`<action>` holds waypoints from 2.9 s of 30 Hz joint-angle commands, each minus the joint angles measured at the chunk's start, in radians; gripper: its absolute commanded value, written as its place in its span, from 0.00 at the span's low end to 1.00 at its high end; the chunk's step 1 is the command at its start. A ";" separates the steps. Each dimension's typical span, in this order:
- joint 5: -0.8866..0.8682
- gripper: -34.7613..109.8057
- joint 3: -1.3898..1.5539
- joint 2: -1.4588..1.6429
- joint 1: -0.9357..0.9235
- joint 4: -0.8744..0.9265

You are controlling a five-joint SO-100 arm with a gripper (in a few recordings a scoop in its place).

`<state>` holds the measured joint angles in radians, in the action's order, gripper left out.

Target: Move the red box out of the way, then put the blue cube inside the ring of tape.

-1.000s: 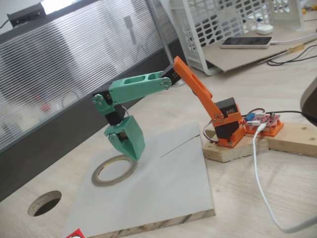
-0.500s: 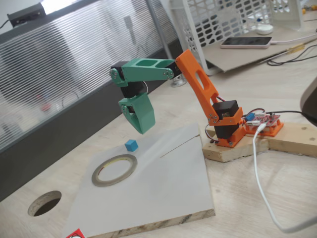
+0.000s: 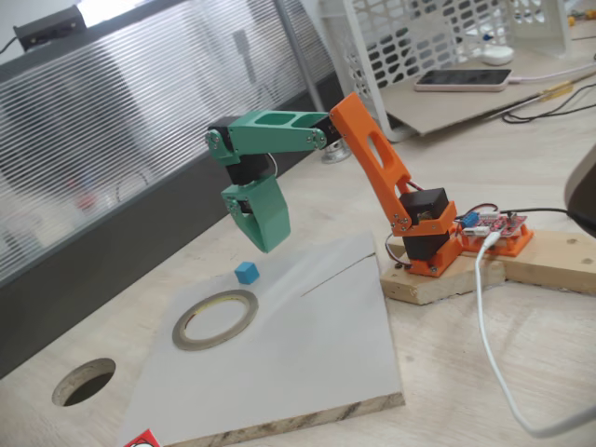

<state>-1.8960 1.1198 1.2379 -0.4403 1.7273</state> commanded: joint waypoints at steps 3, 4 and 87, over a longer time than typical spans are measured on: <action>-0.011 0.24 -0.012 0.040 -0.009 -0.170; -0.011 0.24 -0.012 0.040 -0.009 -0.201; -0.012 0.24 0.002 -0.015 0.057 -0.287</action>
<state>-1.8960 1.1275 1.1980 -0.3804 1.4404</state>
